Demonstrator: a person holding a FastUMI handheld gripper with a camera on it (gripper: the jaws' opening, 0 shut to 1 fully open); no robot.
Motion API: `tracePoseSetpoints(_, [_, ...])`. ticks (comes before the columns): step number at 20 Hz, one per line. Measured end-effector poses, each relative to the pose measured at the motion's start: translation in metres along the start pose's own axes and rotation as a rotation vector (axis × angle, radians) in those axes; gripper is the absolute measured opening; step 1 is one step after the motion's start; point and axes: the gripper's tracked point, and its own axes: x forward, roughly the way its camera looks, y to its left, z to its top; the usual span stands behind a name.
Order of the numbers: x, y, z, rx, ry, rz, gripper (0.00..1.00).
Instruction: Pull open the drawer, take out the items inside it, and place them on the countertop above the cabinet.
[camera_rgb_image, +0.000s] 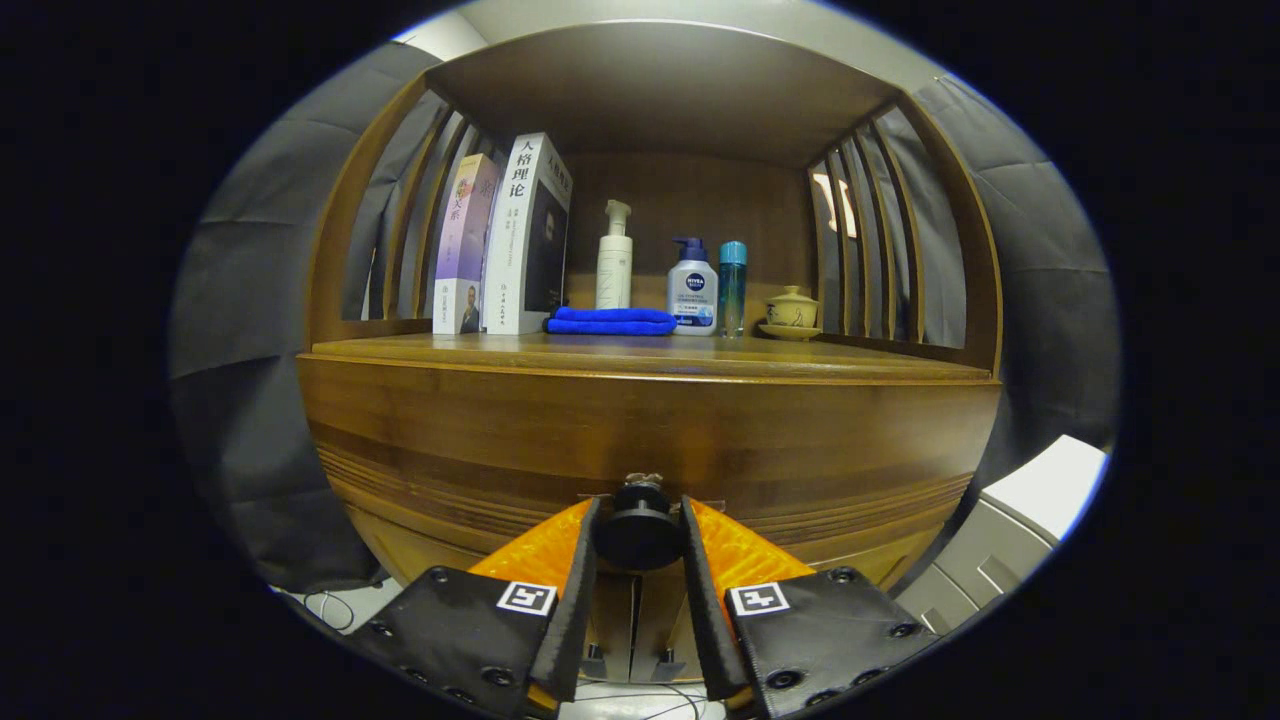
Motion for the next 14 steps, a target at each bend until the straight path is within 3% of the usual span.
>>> tracePoseSetpoints(8, [0.0016, 0.0024, -0.0058, 0.045, 0.051, 0.068, 0.24])
tracePoseSetpoints(14, [-0.004, 0.0003, -0.0043, 0.029, 0.071, 0.056, 0.24])
